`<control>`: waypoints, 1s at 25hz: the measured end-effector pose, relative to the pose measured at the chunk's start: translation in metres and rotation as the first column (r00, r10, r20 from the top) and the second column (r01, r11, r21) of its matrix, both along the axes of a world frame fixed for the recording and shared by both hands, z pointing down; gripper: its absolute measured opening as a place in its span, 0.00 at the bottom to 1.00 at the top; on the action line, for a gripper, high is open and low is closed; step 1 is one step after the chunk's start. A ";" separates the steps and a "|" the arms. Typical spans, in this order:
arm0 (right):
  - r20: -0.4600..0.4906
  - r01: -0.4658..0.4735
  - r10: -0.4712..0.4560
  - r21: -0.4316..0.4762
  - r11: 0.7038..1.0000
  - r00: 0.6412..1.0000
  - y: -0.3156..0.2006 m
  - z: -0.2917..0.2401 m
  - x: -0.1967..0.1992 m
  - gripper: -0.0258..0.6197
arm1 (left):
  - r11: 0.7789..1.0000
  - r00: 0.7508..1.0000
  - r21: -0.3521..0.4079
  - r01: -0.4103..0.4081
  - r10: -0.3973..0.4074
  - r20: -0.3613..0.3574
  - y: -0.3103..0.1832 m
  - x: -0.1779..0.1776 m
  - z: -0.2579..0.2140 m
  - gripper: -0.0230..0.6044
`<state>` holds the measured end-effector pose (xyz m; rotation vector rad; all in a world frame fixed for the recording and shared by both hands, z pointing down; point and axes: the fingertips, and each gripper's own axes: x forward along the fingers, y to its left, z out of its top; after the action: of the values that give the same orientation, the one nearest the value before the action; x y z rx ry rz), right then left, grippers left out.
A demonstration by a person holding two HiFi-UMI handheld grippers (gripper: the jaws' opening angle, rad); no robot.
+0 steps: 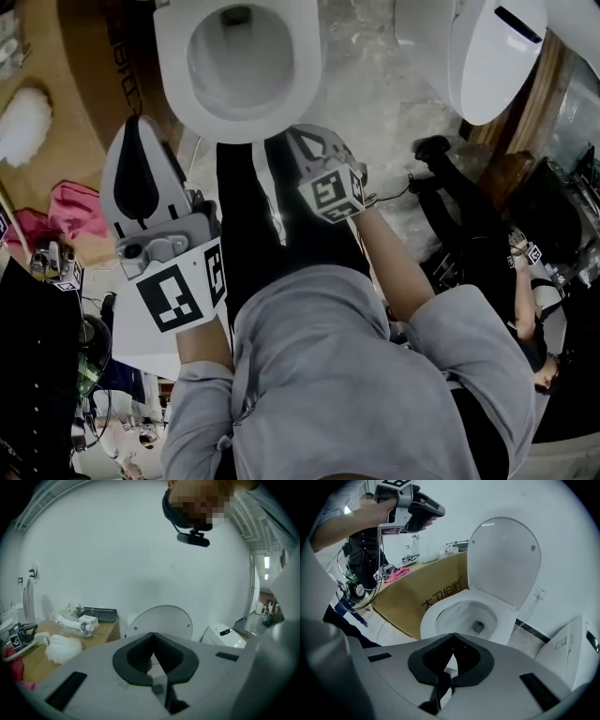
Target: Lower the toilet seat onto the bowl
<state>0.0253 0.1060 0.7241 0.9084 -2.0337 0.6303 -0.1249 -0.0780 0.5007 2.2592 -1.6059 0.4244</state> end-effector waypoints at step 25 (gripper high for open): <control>0.154 -0.119 0.080 0.269 0.956 0.985 -0.116 -0.168 -0.009 0.04 | 0.989 0.999 0.141 0.036 -0.035 -0.012 -0.005 -0.010 -0.125 0.04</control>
<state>0.0166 -0.0105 0.5560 1.1645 -2.2530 0.4813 -0.1351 -0.0829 0.3758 2.3264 -1.7189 0.2995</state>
